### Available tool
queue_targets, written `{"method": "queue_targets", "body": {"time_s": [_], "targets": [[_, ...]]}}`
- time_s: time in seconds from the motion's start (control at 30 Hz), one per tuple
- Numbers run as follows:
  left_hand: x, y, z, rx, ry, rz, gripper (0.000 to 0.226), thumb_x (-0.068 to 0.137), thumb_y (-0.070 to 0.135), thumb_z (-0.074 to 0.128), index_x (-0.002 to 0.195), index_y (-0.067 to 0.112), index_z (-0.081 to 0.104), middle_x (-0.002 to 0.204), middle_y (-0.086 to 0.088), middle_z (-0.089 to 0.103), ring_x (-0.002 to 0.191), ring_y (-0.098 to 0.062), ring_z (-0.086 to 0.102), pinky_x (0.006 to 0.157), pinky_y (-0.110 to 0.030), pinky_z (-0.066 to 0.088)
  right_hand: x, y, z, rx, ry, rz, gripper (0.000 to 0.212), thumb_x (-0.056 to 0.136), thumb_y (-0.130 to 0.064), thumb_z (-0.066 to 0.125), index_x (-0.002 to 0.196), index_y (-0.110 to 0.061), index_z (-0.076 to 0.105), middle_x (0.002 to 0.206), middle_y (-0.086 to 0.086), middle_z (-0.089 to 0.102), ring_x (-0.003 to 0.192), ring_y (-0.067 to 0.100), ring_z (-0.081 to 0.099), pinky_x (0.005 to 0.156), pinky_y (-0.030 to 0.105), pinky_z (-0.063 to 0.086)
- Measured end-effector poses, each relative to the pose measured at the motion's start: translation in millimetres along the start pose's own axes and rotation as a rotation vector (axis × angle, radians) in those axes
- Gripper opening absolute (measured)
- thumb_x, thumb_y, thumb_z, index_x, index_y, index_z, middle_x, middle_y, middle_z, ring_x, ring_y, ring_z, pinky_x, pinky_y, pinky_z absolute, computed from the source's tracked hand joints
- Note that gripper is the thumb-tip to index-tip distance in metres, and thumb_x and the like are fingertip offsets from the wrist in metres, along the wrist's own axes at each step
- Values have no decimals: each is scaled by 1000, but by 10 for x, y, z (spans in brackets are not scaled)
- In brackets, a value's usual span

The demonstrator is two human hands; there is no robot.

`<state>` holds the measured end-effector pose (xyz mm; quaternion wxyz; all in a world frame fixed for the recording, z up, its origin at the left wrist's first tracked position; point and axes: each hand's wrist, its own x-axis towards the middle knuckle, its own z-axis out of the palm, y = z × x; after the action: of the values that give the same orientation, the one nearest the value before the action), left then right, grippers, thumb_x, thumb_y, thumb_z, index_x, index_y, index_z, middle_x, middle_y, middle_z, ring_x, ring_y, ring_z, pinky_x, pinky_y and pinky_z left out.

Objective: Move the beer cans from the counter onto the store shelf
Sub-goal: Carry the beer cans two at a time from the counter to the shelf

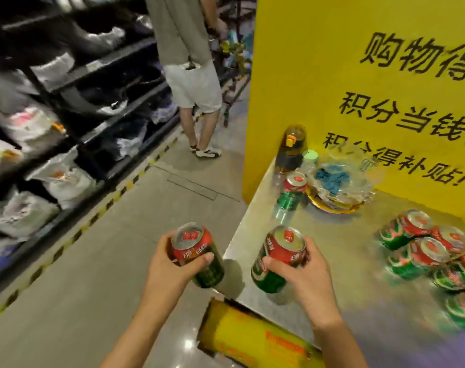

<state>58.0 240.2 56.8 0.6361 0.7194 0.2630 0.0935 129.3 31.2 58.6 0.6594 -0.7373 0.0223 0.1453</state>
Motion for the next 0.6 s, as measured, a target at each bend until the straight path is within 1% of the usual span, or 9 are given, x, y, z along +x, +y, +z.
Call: {"method": "queue_targets", "body": {"time_s": [0.07,0.1,0.17,0.2,0.27,0.3,0.37,0.43,0.6], "targets": [[-20,5,-526,-41,92,-25,49,67,15,79,103,33,51,103,11,60,93,-5,57,69,-19,45,-36,-78,545,-2,-83,-10,57,59,-9,86,105,-29,59,102,-8,67,96,7,62,77,18,48],[-33,6,-796,-44,146,-39,50,65,18,80,104,33,52,103,12,60,93,-4,57,71,-21,45,-57,-111,831,-7,-123,-13,58,58,-11,87,106,-29,59,103,-8,67,98,9,62,81,23,50],[-43,-14,-1337,-38,254,-62,56,63,20,81,110,29,51,103,11,59,93,-8,57,74,-25,44,-98,-180,1416,-23,-201,-20,63,56,-16,88,112,-27,59,106,-5,67,101,13,63,89,32,52],[-49,-38,-1609,-27,306,-67,57,64,20,81,111,28,49,102,11,59,94,-11,57,74,-25,44,-123,-205,1703,-28,-240,-29,64,56,-16,88,113,-26,60,106,-5,68,100,13,63,89,31,53],[-75,-102,-2138,-5,394,-52,57,65,19,81,111,27,50,100,11,60,96,-14,58,71,-23,44,-177,-244,2244,-31,-328,-55,59,58,-14,87,107,-30,61,102,-7,69,96,8,65,79,21,54],[-92,-137,-2379,7,432,-47,59,64,19,82,114,25,51,102,9,60,96,-13,58,69,-21,43,-207,-272,2496,-34,-376,-61,57,59,-13,87,105,-32,60,101,-9,69,95,6,65,74,18,53],[-141,-195,-2824,14,506,-50,63,64,21,81,119,24,50,104,9,59,93,-7,56,69,-21,43,-285,-338,2968,-44,-467,-66,58,61,-14,86,106,-34,58,104,-10,67,97,6,63,72,17,51],[-194,-237,-3204,-7,571,-50,62,65,21,81,117,27,48,103,13,56,89,-2,53,71,-24,43,-353,-407,3368,-56,-524,-80,56,62,-13,85,105,-36,56,105,-11,66,98,5,62,71,17,50],[-194,-304,-3873,-77,692,-62,62,63,20,82,115,30,49,99,18,56,91,-1,53,72,-27,44,-417,-588,4053,-104,-608,-94,52,62,-13,84,98,-37,56,102,-12,65,95,5,61,69,16,46]]}}
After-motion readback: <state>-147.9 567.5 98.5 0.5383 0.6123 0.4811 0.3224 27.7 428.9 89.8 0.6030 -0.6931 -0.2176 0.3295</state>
